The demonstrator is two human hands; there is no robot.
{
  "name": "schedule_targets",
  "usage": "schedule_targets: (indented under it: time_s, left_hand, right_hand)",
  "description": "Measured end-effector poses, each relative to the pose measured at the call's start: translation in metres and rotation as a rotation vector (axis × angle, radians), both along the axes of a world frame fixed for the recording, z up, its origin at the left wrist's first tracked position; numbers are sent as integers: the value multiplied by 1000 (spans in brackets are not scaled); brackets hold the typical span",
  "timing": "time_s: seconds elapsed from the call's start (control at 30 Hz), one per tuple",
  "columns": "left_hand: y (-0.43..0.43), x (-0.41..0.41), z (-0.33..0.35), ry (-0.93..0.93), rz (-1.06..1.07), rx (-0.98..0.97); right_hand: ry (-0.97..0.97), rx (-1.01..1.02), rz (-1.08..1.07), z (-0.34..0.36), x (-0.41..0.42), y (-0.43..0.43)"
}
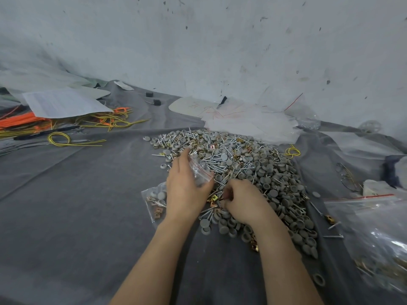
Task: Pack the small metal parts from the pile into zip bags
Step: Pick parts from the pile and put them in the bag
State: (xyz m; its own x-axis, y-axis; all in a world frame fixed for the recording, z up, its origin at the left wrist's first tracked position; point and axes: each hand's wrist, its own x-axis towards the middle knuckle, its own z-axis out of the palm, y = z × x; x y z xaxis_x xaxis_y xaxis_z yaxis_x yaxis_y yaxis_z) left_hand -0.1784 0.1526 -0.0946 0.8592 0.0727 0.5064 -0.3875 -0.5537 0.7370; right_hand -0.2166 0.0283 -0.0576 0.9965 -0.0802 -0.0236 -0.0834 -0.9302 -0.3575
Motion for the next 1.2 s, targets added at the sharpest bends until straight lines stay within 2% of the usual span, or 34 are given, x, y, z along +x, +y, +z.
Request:
schedule_targets:
  time_s: [0.13, 0.3, 0.37, 0.47, 0.57, 0.63, 0.77, 0.83, 0.97, 1.2]
  left_hand:
    - [-1, -1, 0, 4, -3, 23]
    - [-2, -4, 1, 31, -55, 127]
    - [-3, -5, 1, 38, -87, 165]
    - [-3, -6, 1, 48, -109, 190]
    - [-2, -6, 2, 44, -85, 159]
    - [-2, -5, 3, 39, -44, 118]
    - [0, -2, 2, 28, 36, 39]
    - [1, -2, 1, 26, 54, 22]
    - [2, -2, 1, 18, 74, 15]
    - [1, 0, 1, 30, 74, 36]
  right_hand:
    - [-132, 66, -68, -4, 2, -4]
    - [-513, 559, -131, 1, 7, 2]
    - [-518, 682, -90, 0, 8, 10]
    - [-444, 713, -19, -3, 9, 15]
    - [-463, 686, -66, 1, 9, 4]
    - [-433, 565, -102, 5, 5, -10]
    - [-21, 214, -5, 10, -3, -23]
    - [88, 96, 63, 12, -5, -20]
    - [132, 72, 158, 16, -8, -14]
    - [149, -7, 191, 17, -12, -6]
